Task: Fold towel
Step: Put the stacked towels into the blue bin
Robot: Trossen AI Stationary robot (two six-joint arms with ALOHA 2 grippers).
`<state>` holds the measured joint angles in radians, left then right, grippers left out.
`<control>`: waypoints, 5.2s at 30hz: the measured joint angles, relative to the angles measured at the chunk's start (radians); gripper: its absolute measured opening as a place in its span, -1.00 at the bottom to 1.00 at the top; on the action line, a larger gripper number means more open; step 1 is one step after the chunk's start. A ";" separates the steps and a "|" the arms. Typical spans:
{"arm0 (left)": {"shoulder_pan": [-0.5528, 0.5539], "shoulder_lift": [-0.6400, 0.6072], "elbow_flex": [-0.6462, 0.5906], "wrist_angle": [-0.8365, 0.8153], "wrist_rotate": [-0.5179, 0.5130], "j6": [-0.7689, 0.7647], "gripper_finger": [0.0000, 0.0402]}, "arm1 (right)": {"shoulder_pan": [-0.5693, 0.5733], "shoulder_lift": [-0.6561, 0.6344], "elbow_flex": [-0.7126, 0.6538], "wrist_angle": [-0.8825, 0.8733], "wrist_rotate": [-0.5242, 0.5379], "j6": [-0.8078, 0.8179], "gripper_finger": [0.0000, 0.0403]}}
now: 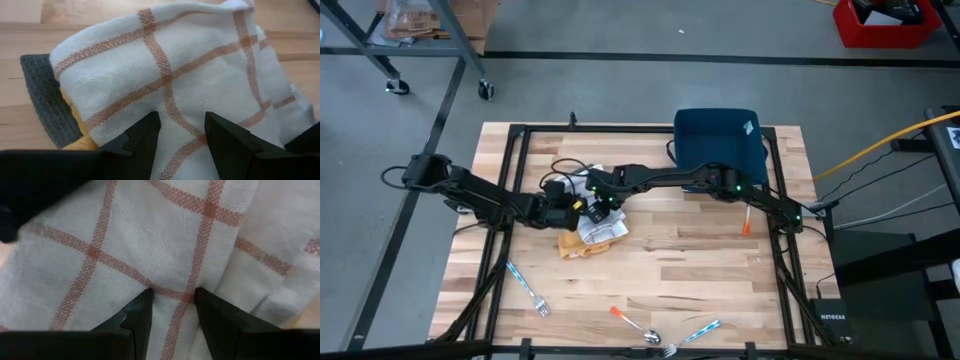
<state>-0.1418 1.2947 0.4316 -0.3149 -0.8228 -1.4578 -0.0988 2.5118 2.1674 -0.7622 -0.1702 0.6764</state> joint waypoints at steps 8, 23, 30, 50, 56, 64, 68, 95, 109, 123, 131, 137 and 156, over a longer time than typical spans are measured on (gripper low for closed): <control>-0.009 0.003 -0.001 0.067 0.006 -0.039 -0.21 | 0.001 -0.037 -0.007 -0.009 0.003 0.003 -0.23; -0.011 -0.300 0.047 0.066 0.243 0.156 -0.21 | -0.002 -0.172 -0.005 0.055 0.044 -0.074 -0.23; -0.081 -0.311 0.045 0.043 0.338 0.137 -0.21 | -0.008 -0.172 -0.007 0.126 0.063 -0.222 -0.23; -0.192 0.019 0.050 0.154 0.294 -0.008 -0.21 | -0.136 -0.094 -0.003 0.262 0.063 -0.170 -0.23; -0.193 0.098 0.051 0.213 0.282 -0.004 -0.21 | -0.129 -0.004 -0.004 0.258 0.030 -0.146 -0.23; -0.193 0.103 0.050 0.212 0.289 -0.004 -0.21 | -0.124 0.029 -0.003 0.241 0.046 -0.146 -0.23; -0.192 0.103 0.048 0.235 0.293 -0.099 -0.21 | -0.124 -0.005 -0.006 0.217 0.046 -0.146 -0.23; -0.190 -0.122 0.045 0.294 0.312 -0.005 -0.21 | -0.124 -0.383 -0.004 -0.066 0.048 -0.102 -0.23; -0.183 -0.130 0.046 0.107 0.338 -0.216 -0.21 | -0.124 -0.381 -0.023 -0.405 0.047 -0.097 -0.23; -0.183 -0.465 0.047 -0.162 0.387 -0.190 -0.21 | -0.152 -0.381 -0.333 -0.255 -0.170 -0.092 -0.23; -0.199 -0.569 0.047 -0.486 0.424 -0.410 -0.21 | -0.193 -0.381 -0.450 -0.005 -0.156 0.030 -0.23; -0.205 -0.476 0.047 -0.505 0.420 -0.428 -0.21 | -0.220 -0.381 -0.524 0.124 -0.128 0.148 -0.23; -0.205 -0.116 0.047 -0.329 0.419 -0.592 -0.21 | -0.222 -0.381 -0.647 0.341 -0.135 0.273 -0.23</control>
<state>-0.3470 1.1789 0.4782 -0.6435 -0.4035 -2.0497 -0.3210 2.1313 1.5204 -0.4213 -0.3056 0.9491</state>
